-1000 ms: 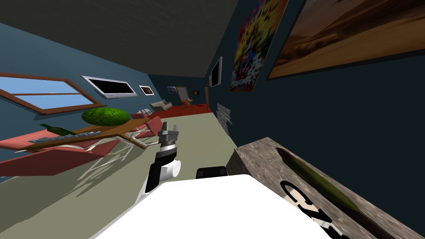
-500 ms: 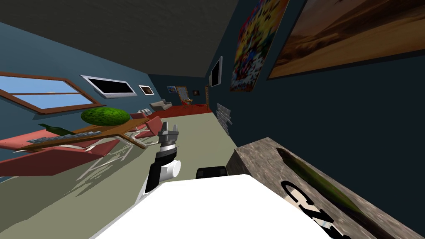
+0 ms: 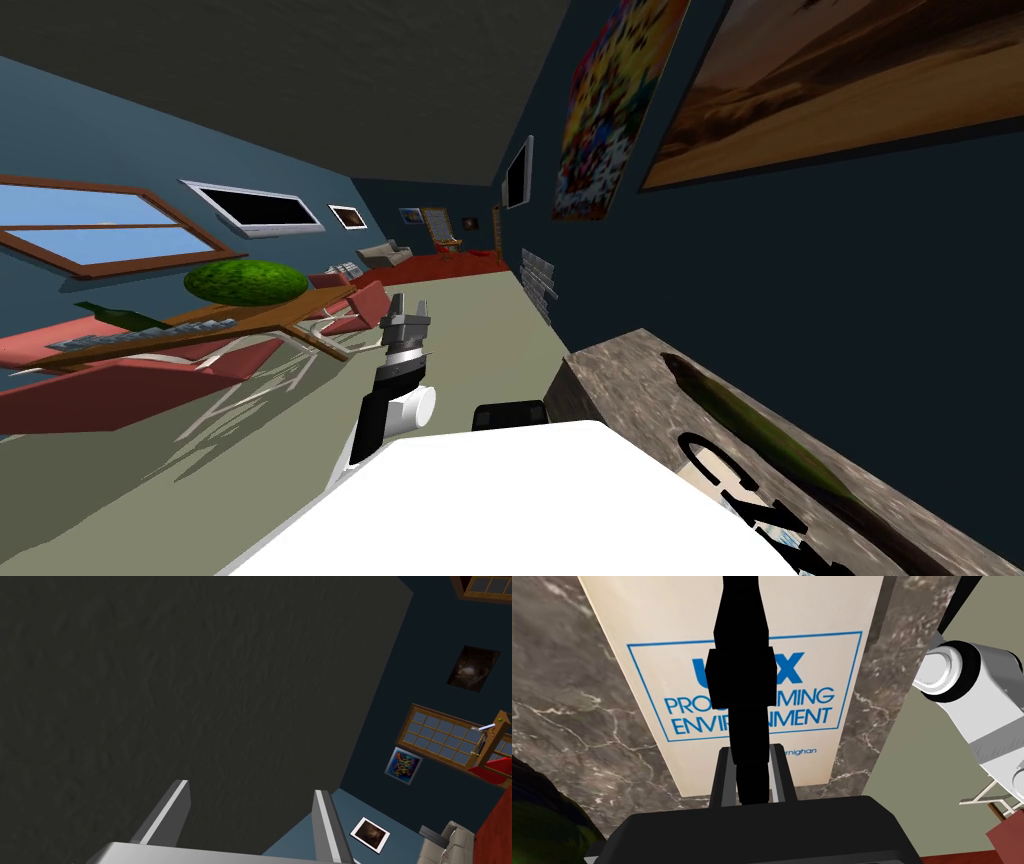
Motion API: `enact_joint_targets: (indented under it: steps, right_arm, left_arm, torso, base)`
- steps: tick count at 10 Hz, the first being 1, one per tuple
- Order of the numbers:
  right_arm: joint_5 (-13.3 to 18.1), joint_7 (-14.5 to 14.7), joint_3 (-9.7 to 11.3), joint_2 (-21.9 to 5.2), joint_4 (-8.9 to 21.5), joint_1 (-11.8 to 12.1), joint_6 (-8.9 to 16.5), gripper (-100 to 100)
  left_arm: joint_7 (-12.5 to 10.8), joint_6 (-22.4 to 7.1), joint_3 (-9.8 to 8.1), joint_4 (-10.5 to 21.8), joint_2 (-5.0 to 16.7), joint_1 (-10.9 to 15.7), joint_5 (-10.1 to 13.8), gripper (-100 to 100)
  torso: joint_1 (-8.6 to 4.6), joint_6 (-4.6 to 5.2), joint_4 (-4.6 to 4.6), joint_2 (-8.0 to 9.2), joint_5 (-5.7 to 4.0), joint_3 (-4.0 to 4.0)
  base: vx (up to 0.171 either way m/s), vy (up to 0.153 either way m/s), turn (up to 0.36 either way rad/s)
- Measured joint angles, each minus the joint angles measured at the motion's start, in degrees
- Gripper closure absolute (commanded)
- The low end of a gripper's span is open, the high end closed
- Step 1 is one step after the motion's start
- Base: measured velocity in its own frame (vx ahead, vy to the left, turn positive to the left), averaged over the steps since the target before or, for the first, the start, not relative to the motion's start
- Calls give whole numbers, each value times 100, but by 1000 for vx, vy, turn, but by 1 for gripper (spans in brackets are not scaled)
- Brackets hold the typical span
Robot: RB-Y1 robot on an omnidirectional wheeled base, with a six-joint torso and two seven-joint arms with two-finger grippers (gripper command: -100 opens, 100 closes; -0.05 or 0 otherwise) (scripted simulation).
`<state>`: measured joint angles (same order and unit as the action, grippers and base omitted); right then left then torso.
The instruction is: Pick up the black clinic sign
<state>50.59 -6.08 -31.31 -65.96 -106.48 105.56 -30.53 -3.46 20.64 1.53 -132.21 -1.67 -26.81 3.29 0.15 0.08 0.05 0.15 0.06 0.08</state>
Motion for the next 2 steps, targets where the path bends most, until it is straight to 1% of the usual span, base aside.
enact_joint_targets:
  steps: [1, 2]
  right_arm:
    - [-7, -20, -107, 8, -55, 88, -27, 100]
    - [-7, -23, -117, 10, -60, 97, -33, 0]
  left_arm:
    - [0, 0, 0, 0, 0, 0, 0, 0]
    - [0, 0, 0, 0, 0, 0, 0, 0]
  torso:
    - [1, 1, 0, 0, 0, 0]
    - [0, 0, 1, -2, -1, -1]
  base:
    - [-7, -1, -7]
    - [0, 0, 0]
